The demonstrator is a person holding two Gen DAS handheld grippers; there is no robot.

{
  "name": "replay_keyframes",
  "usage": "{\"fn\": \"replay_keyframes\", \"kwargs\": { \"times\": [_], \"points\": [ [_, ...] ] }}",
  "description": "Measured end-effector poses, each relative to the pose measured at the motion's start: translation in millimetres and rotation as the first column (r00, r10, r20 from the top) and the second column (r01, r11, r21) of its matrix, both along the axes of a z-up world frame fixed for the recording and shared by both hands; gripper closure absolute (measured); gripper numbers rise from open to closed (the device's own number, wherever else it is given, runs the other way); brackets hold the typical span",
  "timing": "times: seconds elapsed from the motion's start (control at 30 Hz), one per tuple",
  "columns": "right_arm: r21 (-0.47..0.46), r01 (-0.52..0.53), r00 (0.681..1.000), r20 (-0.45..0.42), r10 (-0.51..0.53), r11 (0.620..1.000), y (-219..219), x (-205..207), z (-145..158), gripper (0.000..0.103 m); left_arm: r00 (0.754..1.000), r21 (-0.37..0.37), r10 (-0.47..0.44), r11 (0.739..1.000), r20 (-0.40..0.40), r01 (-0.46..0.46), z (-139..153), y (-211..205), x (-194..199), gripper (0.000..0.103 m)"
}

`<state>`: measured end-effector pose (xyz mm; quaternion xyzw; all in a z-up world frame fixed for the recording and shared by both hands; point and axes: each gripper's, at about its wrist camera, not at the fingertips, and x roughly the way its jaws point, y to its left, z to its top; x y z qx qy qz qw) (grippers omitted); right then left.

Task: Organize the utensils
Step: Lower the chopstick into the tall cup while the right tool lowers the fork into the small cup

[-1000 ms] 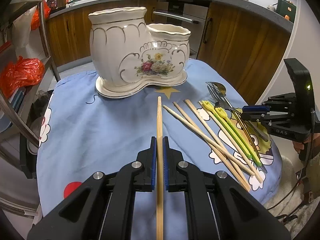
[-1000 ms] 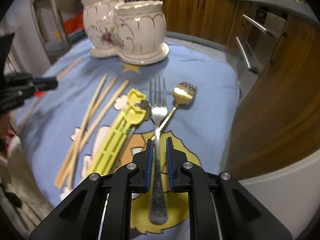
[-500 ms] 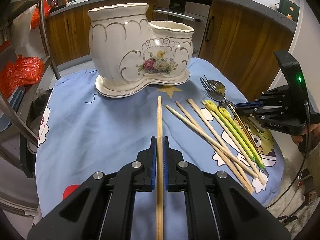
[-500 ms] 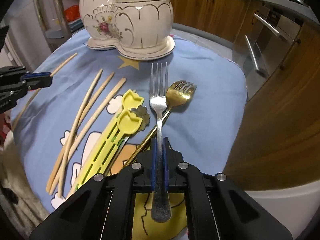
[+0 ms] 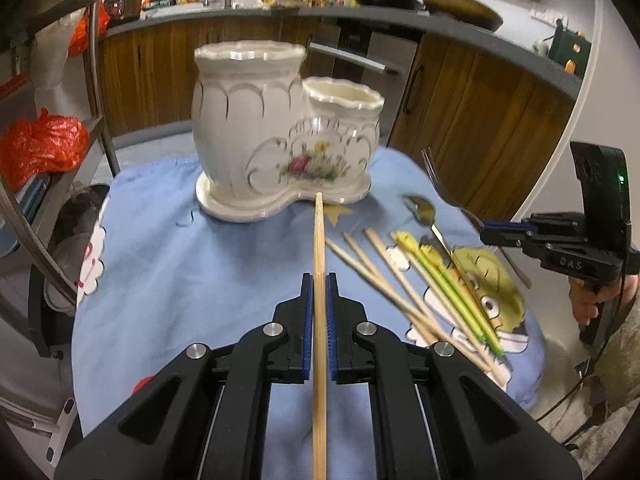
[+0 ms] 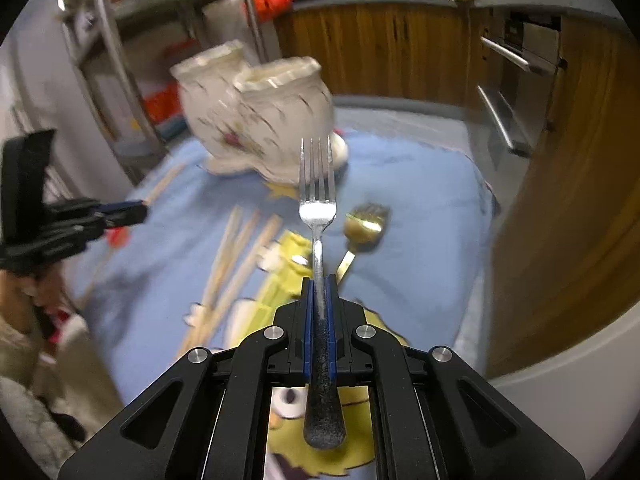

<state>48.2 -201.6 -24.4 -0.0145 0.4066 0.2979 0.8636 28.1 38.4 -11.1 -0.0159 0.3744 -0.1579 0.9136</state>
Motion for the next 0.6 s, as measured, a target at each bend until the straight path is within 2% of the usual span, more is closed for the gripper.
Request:
{"fn": "replay_keyframes", "kwargs": {
  "times": [0.1,0.2,0.37,0.43,0.6],
  "points": [
    [0.063,-0.016,0.999,0.040,0.014,0.998,3,-6,15,0.097,0.999,0.006,0.002,1.000,0.052,-0.002,15,1,-3,0.097],
    [0.144,-0.029,0.996,0.085,0.017,0.989,6,-5,36,0.096,0.993,-0.019,-0.004,1.000,0.120,0.007,41,6,-4,0.097],
    [0.221,-0.030,0.983,0.186,-0.012,0.975,18,11,70,0.096,0.970,-0.054,0.012,0.999,0.242,0.001,86,14,17,0.097],
    [0.249,-0.027,0.976,0.217,-0.028,0.968,25,23,81,0.097,0.954,-0.061,0.034,0.998,0.296,-0.017,101,17,26,0.097],
    [0.324,0.022,0.960,0.257,-0.110,0.946,45,67,92,0.096,0.907,-0.135,0.125,0.988,0.402,-0.076,135,28,69,0.097]
  ]
}}
